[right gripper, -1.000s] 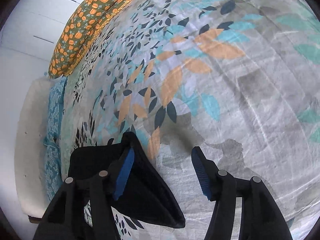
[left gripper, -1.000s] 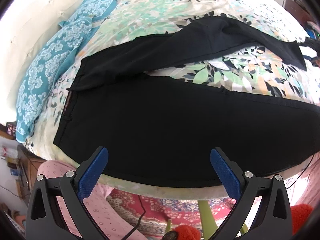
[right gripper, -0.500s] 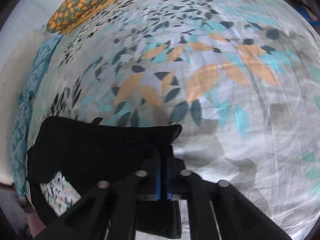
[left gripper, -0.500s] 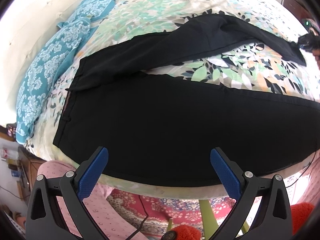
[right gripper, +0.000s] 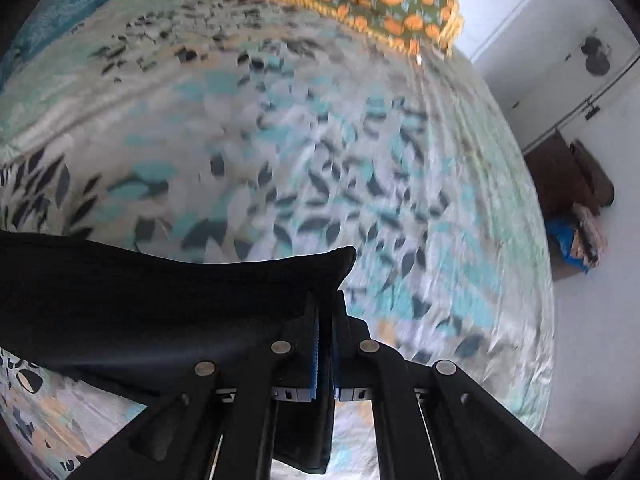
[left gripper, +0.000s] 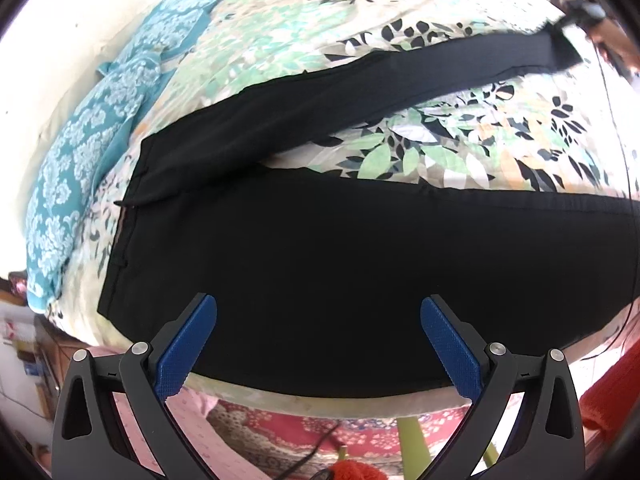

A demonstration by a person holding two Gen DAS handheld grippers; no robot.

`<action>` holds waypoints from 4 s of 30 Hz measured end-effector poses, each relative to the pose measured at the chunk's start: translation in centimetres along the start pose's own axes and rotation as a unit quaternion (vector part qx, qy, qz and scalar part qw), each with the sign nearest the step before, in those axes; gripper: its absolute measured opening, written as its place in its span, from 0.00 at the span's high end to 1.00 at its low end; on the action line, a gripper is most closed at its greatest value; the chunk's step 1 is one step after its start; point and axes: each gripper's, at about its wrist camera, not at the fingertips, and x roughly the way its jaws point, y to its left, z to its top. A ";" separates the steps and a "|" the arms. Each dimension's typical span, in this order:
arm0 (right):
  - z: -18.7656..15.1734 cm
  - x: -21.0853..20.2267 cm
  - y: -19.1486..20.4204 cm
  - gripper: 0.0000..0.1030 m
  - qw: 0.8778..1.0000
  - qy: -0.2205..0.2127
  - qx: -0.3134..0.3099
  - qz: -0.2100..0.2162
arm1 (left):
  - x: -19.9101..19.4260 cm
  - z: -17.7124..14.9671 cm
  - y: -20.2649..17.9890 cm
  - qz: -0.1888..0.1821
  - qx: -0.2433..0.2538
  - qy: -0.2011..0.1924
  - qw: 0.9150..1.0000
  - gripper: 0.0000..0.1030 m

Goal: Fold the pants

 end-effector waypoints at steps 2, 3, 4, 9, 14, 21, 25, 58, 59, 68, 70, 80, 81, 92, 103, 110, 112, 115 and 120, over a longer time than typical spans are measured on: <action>-2.8 1.2 -0.8 0.96 0.999 0.028 0.025 0.019 | 0.1 0.1 0.3 0.003 -0.002 -0.003 1.000 0.01; -3.9 1.1 -1.5 0.96 0.998 0.033 0.045 0.032 | 0.3 0.1 0.4 0.003 -0.004 -0.002 1.000 0.01; -4.9 0.8 -2.3 0.96 0.996 0.034 0.064 0.047 | 0.7 0.1 0.6 0.002 -0.009 0.002 1.000 0.01; -7.2 -0.5 -7.2 0.33 0.973 -0.009 0.171 0.152 | 2.2 0.1 -0.1 -0.019 -0.018 0.032 0.999 0.01; -14.7 -1.3 -12.3 0.23 0.895 -0.006 0.382 0.228 | 0.6 0.0 0.0 -0.018 -0.020 0.006 1.000 0.01; -21.0 0.7 -8.8 0.34 0.816 -0.049 0.468 0.337 | 0.8 -0.2 -0.2 -0.035 -0.026 0.018 0.999 0.01; -17.2 1.5 -6.3 0.69 0.834 -0.032 0.427 0.348 | -0.2 -0.2 -0.3 -0.029 -0.020 0.011 0.999 0.01; -19.9 -3.0 1.5 0.46 0.945 -0.026 0.269 0.187 | 20.3 9.0 19.9 0.098 -0.234 -0.033 0.967 0.00; -20.4 -3.2 1.0 0.48 0.943 -0.045 0.271 0.189 | 20.3 8.8 20.7 0.089 -0.238 -0.027 0.967 0.00; -24.8 -14.4 4.9 0.27 0.952 -0.118 0.231 0.165 | 12.2 6.1 17.1 0.023 -0.186 -0.079 0.979 0.01; -27.1 -16.4 7.9 0.23 0.946 -0.130 0.236 0.182 | 10.5 4.3 14.1 -0.025 -0.175 -0.077 0.981 0.01; -33.7 -19.4 24.9 0.23 0.962 -0.092 0.114 0.230 | 8.7 -2.2 -1.9 -0.079 0.030 -0.079 0.993 0.01; -33.7 -19.4 26.0 0.23 0.967 -0.094 0.090 0.220 | 9.0 -2.6 -1.8 -0.084 0.027 -0.083 0.993 0.00; -34.3 -17.3 30.8 0.00 0.983 -0.088 0.014 0.158 | 10.1 -2.6 -0.7 -0.123 -0.014 -0.071 0.990 0.00; -34.9 -17.0 30.5 0.00 0.980 -0.107 0.020 0.169 | 10.9 -1.7 -1.0 -0.126 -0.003 -0.053 0.991 0.00; -34.4 -16.9 30.6 0.00 0.981 -0.095 0.006 0.170 | 11.5 -1.6 -1.4 -0.120 0.010 -0.043 0.992 0.01; -34.3 -16.8 30.7 0.00 0.982 -0.090 0.004 0.168 | 11.6 -1.4 -1.6 -0.115 0.010 -0.039 0.993 0.01; -34.0 -16.7 30.9 0.00 0.983 -0.080 0.001 0.166 | 11.7 -1.1 -2.0 -0.110 0.014 -0.033 0.993 0.01; -33.2 -16.7 30.7 0.00 0.984 -0.056 -0.008 0.170 | 12.1 -0.4 -2.1 -0.103 0.015 -0.008 0.995 0.00</action>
